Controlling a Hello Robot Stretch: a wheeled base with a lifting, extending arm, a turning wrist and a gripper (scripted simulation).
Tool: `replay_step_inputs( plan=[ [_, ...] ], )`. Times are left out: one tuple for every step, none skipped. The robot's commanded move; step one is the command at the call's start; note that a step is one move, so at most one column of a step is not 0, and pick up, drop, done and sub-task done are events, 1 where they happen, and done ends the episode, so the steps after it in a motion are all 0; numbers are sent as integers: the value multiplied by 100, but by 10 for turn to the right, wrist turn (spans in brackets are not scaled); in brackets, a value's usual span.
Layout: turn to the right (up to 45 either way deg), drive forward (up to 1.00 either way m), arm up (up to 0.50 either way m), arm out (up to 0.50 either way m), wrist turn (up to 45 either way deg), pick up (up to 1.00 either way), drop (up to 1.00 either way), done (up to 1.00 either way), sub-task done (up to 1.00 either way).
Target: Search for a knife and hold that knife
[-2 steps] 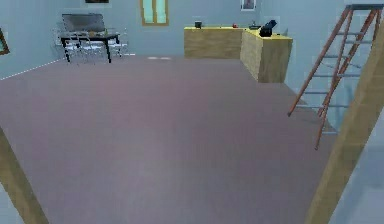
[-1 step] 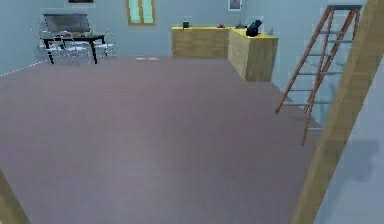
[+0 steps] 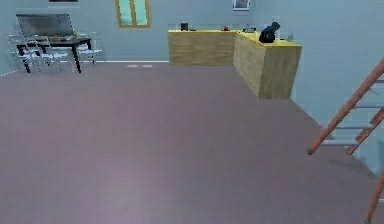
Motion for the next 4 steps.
replay_step_inputs(
  plan=[
    [0, 35, 0, 0, 0, 0, 0, 0, 0],
    [60, 0, 0, 0, 0, 0, 0, 0, 0],
    [0, 100, 0, 0, 0, 0, 0, 0, 0],
    [0, 100, 0, 0, 0, 0, 0, 0, 0]
  ],
)
